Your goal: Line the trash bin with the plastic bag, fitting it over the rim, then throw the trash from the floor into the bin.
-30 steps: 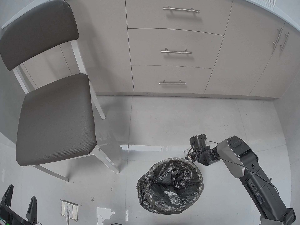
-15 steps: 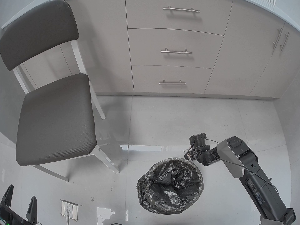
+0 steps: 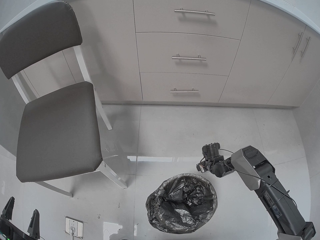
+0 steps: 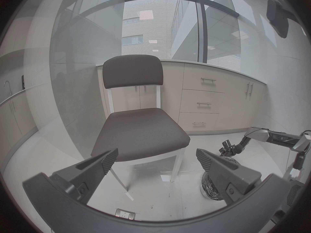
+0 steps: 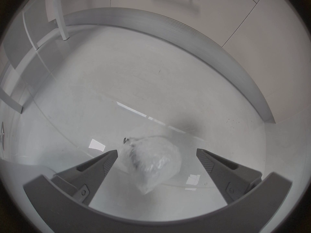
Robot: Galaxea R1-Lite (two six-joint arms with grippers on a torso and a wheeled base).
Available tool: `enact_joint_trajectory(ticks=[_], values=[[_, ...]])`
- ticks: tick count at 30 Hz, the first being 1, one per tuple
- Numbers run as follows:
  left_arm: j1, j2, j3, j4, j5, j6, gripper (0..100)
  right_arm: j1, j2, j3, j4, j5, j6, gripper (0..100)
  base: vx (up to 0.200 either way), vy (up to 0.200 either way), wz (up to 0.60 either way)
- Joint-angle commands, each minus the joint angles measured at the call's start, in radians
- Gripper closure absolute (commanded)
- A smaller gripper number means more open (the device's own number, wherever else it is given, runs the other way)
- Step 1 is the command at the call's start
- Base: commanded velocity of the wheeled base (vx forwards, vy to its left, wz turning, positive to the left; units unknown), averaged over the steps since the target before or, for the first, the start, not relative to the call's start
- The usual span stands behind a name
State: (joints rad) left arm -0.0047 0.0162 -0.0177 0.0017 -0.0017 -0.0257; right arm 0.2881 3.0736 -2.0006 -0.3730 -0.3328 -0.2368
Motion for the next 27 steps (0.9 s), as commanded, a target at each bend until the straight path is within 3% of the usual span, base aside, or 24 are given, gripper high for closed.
enact_joint_trajectory(ticks=[1, 27], values=[[0.000, -0.013, 0.015, 0.001, 0.000, 0.000, 0, 0.000, 0.016, 0.001, 0.005, 0.001, -0.001, 0, 0.000, 0.000, 0.00], [0.000, -0.012, 0.015, 0.001, 0.000, 0.000, 0, -0.004, 0.026, 0.001, 0.032, 0.001, 0.007, 0, 0.000, 0.000, 0.00]])
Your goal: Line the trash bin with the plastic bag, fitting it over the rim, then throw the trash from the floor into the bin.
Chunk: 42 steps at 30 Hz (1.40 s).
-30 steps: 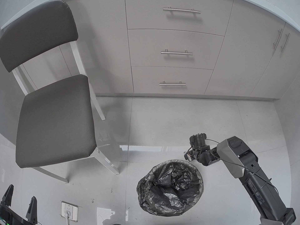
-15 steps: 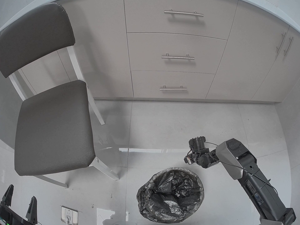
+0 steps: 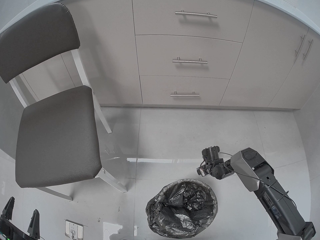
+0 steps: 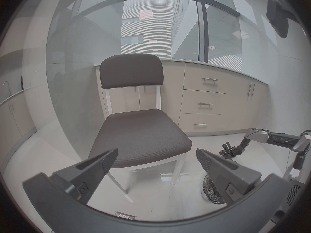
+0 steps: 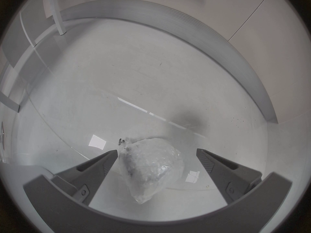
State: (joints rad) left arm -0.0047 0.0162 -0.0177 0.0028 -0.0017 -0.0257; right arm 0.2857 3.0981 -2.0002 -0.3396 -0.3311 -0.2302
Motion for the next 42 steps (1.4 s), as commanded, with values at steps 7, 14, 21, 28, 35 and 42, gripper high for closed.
enact_joint_trajectory(ticks=[7, 14, 21, 28, 35, 42], values=[[0.000, -0.013, 0.015, -0.001, 0.000, 0.000, 0, -0.008, 0.002, 0.000, -0.004, 0.001, 0.002, 0, 0.000, 0.000, 0.00], [0.000, -0.012, 0.015, -0.001, 0.000, 0.000, 0, -0.008, 0.002, 0.000, -0.004, 0.001, 0.002, 0, 0.000, 0.000, 0.00], [0.000, -0.012, 0.015, -0.001, 0.000, 0.000, 0, 0.000, 0.002, 0.000, -0.003, -0.005, 0.003, 0, 0.000, 0.000, 0.00], [0.000, -0.013, 0.015, -0.001, 0.000, 0.000, 0, 0.006, 0.002, 0.000, -0.001, -0.002, 0.000, 0, 0.000, 0.000, 0.00], [0.000, -0.012, 0.015, 0.000, 0.000, 0.000, 0, 0.006, 0.002, 0.000, 0.013, 0.000, 0.002, 0, 0.000, 0.000, 0.00], [0.000, -0.013, 0.015, -0.001, 0.000, 0.000, 0, 0.006, 0.002, 0.000, 0.010, 0.007, 0.000, 0, 0.000, 0.000, 0.00]])
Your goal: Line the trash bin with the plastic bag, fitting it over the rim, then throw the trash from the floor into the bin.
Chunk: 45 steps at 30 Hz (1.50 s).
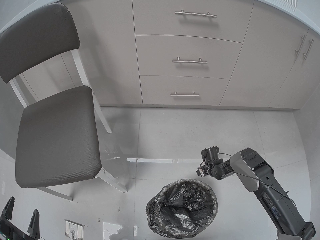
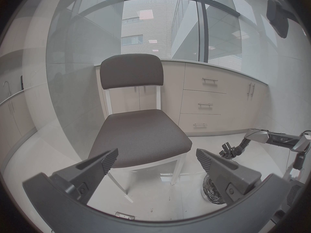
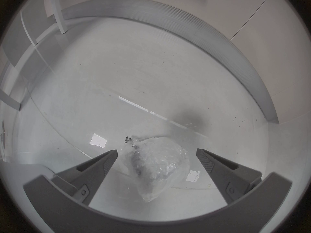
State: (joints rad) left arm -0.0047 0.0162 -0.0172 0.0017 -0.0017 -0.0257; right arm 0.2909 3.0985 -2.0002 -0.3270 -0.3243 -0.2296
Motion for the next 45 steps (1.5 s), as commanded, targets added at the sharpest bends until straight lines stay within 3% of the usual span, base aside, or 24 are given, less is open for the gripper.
enact_joint_trajectory(ticks=[1, 16, 17, 40, 41, 45], values=[[0.000, -0.013, 0.014, 0.000, 0.000, 0.000, 0, 0.001, 0.001, 0.000, -0.001, 0.001, -0.001, 0, 0.000, 0.000, 0.00], [0.000, -0.012, 0.014, 0.000, 0.000, 0.000, 0, -0.002, 0.001, 0.000, -0.001, 0.001, -0.001, 0, 0.000, 0.000, 0.00], [0.000, -0.012, 0.014, 0.000, 0.000, 0.000, 0, -0.002, 0.001, 0.000, -0.001, 0.001, -0.002, 100, 0.000, 0.000, 0.00], [0.000, -0.012, 0.014, 0.000, 0.000, 0.000, 0, -0.006, 0.001, 0.000, -0.003, -0.016, -0.002, 100, 0.000, 0.000, 0.00], [0.000, -0.013, 0.014, 0.000, 0.000, 0.000, 0, -0.006, 0.001, 0.000, 0.006, -0.024, -0.008, 0, 0.000, 0.000, 0.00], [0.000, -0.013, 0.014, 0.000, 0.000, 0.000, 0, -0.009, 0.001, 0.000, 0.054, -0.015, -0.007, 0, 0.000, 0.000, 0.00]])
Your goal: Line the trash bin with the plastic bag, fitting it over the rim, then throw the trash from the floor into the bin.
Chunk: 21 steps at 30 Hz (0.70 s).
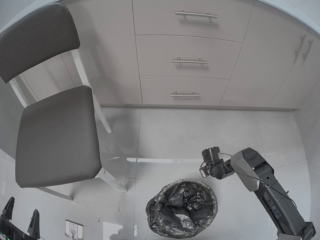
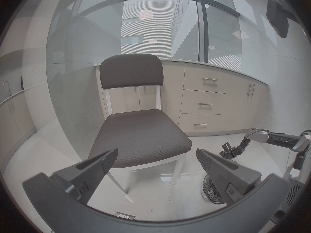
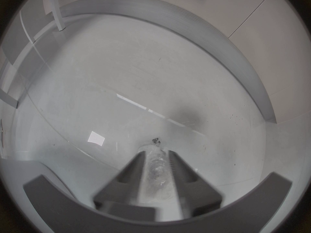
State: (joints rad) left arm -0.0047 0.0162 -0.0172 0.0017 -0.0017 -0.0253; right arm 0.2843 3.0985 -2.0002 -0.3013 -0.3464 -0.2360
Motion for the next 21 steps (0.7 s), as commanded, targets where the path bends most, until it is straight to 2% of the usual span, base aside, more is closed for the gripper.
enact_joint_trajectory(ticks=[1, 9, 21], values=[[0.000, -0.013, 0.014, 0.000, 0.000, -0.001, 0, -0.004, 0.001, 0.000, 0.031, 0.010, -0.002, 0, 0.000, 0.000, 0.00], [0.000, -0.013, 0.014, 0.000, 0.000, -0.001, 0, -0.010, 0.001, 0.000, 0.088, 0.023, -0.068, 0, 0.000, 0.000, 0.00], [0.000, -0.013, 0.014, 0.000, 0.000, -0.001, 0, -0.059, 0.001, 0.000, 0.093, 0.027, -0.088, 0, 0.000, 0.000, 0.00]])
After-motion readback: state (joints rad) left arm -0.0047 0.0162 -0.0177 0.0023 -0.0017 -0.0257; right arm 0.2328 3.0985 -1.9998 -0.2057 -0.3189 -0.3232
